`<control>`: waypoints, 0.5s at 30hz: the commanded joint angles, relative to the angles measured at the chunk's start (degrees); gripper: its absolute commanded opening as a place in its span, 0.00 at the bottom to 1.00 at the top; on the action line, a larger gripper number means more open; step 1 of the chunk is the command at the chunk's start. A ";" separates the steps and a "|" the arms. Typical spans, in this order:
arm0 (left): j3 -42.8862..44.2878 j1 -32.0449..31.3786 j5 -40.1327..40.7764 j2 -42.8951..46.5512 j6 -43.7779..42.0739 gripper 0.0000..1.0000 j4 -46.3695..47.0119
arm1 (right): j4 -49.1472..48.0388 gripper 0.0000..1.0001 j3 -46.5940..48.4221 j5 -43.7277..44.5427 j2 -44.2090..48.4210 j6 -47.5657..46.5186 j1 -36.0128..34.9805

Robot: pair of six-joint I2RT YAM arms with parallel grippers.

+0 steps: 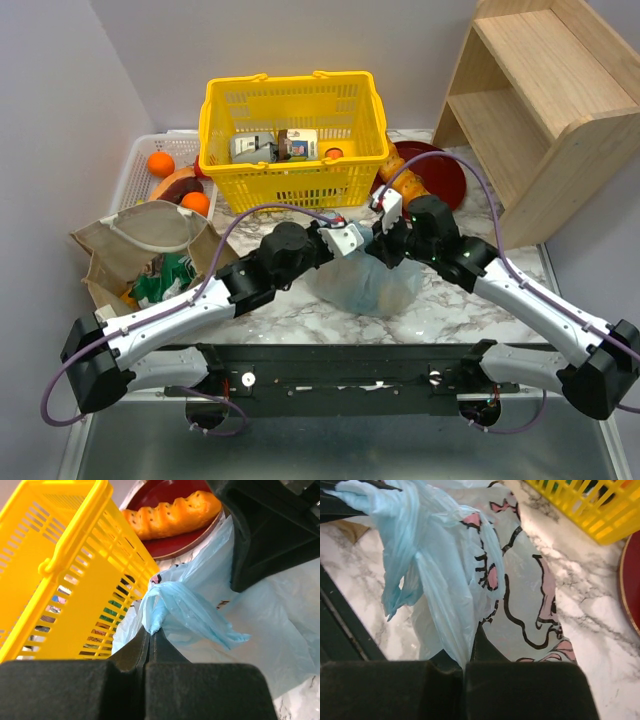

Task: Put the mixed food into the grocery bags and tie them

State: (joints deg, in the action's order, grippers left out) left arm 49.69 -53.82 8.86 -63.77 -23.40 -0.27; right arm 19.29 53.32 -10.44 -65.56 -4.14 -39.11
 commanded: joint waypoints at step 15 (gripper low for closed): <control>5.15 -0.59 -12.54 -6.28 20.57 0.00 -6.31 | -0.59 0.80 -6.05 0.94 17.20 14.77 0.18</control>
State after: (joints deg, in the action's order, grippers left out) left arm 50.26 -56.36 3.60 -68.90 -11.84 -1.72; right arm 19.03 42.94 -10.00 -54.43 6.72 -39.00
